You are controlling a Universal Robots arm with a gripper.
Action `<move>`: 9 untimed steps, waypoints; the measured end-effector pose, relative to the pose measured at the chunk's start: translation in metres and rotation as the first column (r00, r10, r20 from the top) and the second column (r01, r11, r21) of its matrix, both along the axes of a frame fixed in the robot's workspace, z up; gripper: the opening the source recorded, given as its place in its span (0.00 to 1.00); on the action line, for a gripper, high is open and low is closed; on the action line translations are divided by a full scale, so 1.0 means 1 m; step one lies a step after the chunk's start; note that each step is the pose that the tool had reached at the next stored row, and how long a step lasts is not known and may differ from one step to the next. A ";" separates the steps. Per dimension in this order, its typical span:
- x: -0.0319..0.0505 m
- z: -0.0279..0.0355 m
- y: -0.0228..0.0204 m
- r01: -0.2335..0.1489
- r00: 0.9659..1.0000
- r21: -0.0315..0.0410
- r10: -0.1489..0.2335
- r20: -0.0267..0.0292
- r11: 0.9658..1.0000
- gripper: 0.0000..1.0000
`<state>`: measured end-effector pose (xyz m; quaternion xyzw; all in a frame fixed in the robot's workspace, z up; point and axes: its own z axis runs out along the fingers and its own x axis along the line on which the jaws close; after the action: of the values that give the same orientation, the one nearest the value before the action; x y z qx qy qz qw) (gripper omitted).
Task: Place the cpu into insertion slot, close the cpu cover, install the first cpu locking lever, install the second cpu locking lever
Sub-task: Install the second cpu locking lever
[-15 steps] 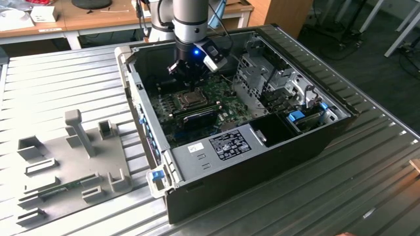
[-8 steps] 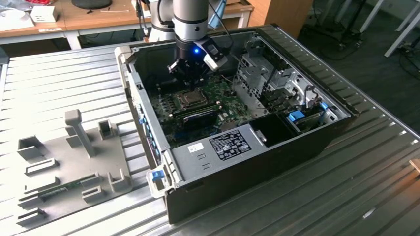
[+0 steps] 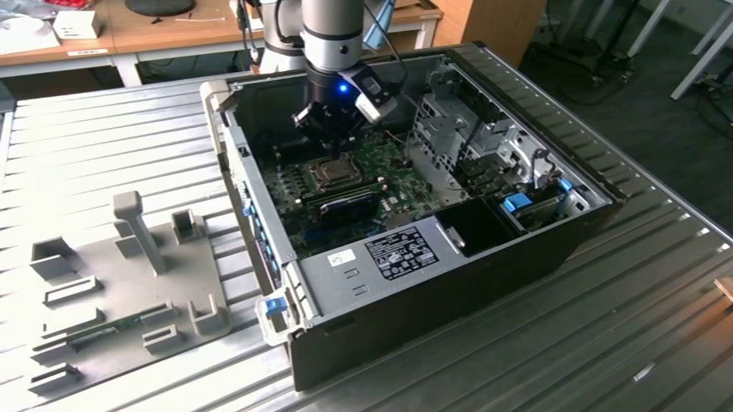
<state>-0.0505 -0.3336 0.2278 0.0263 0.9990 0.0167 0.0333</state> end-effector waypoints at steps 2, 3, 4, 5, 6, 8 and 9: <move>0.0000 0.0001 -0.0004 0.000 1.000 -0.001 0.000 -0.001 1.000 0.10; 0.0000 0.0001 -0.0006 0.000 1.000 -0.001 0.000 -0.001 1.000 0.10; 0.0000 0.0002 -0.0006 0.000 1.000 -0.001 0.000 -0.001 1.000 0.10; 0.0000 0.0002 -0.0006 0.000 1.000 -0.001 0.000 -0.001 1.000 0.10; 0.0000 0.0002 -0.0008 0.000 1.000 -0.001 0.000 -0.001 1.000 0.10; 0.0000 0.0002 -0.0010 0.000 1.000 -0.001 0.000 -0.001 1.000 0.10; 0.0000 0.0001 -0.0011 0.000 1.000 -0.001 0.000 -0.001 1.000 0.10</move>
<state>-0.0505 -0.3348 0.2280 0.0264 0.9990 0.0161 0.0327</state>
